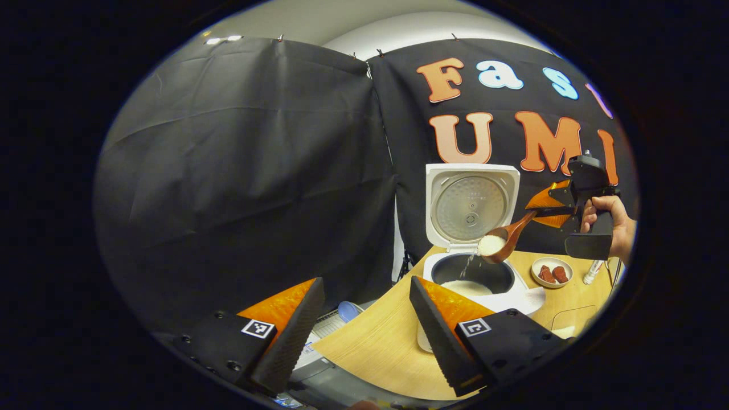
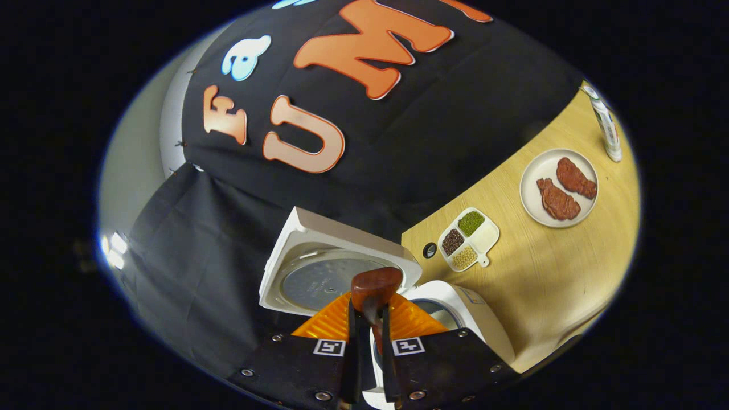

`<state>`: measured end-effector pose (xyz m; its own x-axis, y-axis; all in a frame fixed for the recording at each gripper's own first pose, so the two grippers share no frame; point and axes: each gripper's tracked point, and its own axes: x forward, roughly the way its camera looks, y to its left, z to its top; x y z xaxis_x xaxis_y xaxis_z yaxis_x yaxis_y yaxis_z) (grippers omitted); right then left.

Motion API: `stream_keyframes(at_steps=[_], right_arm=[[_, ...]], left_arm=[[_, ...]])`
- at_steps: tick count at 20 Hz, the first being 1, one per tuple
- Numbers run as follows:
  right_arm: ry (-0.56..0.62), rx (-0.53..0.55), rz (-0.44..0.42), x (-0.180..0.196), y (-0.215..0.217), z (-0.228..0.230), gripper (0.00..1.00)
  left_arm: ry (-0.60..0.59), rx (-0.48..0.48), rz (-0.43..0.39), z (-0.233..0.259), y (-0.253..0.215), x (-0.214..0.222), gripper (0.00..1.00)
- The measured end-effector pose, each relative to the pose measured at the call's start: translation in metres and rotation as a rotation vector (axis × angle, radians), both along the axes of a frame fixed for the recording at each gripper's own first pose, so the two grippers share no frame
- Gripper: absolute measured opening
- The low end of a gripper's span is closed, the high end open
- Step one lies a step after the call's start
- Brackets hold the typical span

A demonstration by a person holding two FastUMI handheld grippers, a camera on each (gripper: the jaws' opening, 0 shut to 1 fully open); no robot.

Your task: Close the left gripper, press the button to open the rice cooker; take a wooden spoon from the chopstick holder with the right hand, scoop a spoonful of rice and pour it into the rice cooker, then put the wooden spoon back into the chopstick holder.

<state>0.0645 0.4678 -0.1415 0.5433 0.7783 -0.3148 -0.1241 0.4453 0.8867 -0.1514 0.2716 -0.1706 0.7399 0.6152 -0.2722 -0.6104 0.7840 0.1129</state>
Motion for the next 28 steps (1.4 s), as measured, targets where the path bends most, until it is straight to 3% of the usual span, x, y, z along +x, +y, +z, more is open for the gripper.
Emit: stream_keyframes(at_steps=[3, 10, 16, 28], right_arm=[[-0.077, -0.052, 0.011, 0.001, 0.004, 0.004, 0.16], [-0.204, -0.139, 0.021, 0.008, 0.009, 0.008, 0.16], [-0.420, -0.206, 0.066, -0.001, 0.015, 0.033, 0.15], [-0.694, -0.261, 0.125, -0.015, 0.024, 0.074, 0.15]], left_arm=[[-0.002, 0.004, 0.009, -0.002, 0.007, -0.013, 0.99], [0.001, 0.015, -0.012, -0.003, 0.006, 0.003, 1.00], [0.004, 0.017, -0.037, -0.005, 0.000, 0.012, 0.99], [-0.008, 0.034, -0.045, 0.000, -0.005, 0.014, 1.00]])
